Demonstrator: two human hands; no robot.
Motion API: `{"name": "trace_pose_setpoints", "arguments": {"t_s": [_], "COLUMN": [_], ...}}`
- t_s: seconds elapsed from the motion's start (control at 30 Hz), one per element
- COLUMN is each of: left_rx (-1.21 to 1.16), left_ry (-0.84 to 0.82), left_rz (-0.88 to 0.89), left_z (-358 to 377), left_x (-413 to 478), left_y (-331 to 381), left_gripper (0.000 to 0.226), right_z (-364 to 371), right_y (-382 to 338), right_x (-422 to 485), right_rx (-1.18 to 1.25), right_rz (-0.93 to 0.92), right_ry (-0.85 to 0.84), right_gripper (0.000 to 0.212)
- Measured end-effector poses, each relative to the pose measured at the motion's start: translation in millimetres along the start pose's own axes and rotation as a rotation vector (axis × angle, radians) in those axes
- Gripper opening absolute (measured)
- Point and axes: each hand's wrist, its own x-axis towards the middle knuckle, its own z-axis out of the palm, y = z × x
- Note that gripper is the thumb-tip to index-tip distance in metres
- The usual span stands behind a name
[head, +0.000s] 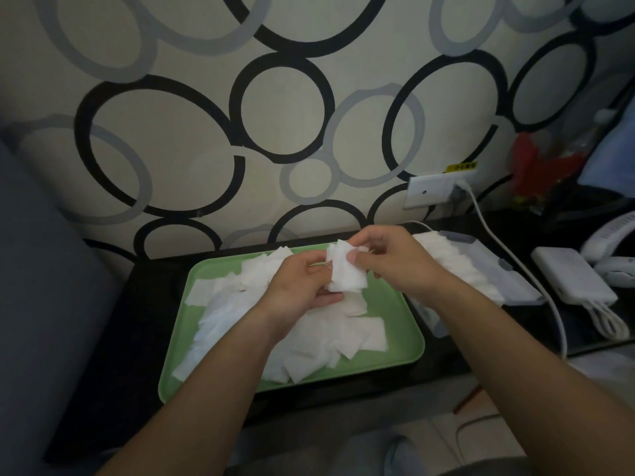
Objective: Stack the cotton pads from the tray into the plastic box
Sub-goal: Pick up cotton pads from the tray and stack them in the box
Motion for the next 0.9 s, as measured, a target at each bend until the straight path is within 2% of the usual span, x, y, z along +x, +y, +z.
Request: {"name": "trace_pose_setpoints", "arguments": {"t_s": [0.17, 0.23, 0.37, 0.47, 0.53, 0.6, 0.77, 0.9], "left_rx": [-0.065, -0.116, 0.020, 0.042, 0.034, 0.021, 0.007, 0.106], "left_ry": [0.029, 0.049, -0.004, -0.004, -0.017, -0.038, -0.005, 0.000], "left_rz": [-0.051, -0.092, -0.023, 0.012, 0.028, 0.059, 0.052, 0.010], "left_z": [11, 17, 28, 37, 46, 55, 73, 84], "left_x": [3, 5, 8, 12, 16, 18, 25, 32], "left_y": [2, 5, 1, -3, -2, -2, -4, -10], "left_gripper": [0.024, 0.030, 0.026, 0.028, 0.024, 0.021, 0.017, 0.010], "right_z": [-5, -8, -15, -27, -40, -52, -80, -118], "right_y": [8, 12, 13, 8, 5, 3, -4, -2], "right_x": [1, 1, -4, -10, -12, -10, 0, 8], "right_rx": [-0.077, -0.093, -0.162, -0.238, -0.229, -0.169, -0.330, -0.439], "right_rz": [0.003, 0.023, 0.045, 0.052, 0.099, 0.150, 0.141, 0.151], "right_ry": [0.067, 0.088, 0.120, 0.154, 0.092, -0.014, -0.179, -0.188], "right_gripper": [0.008, 0.007, 0.010, 0.026, 0.042, 0.048, 0.024, 0.014]}}
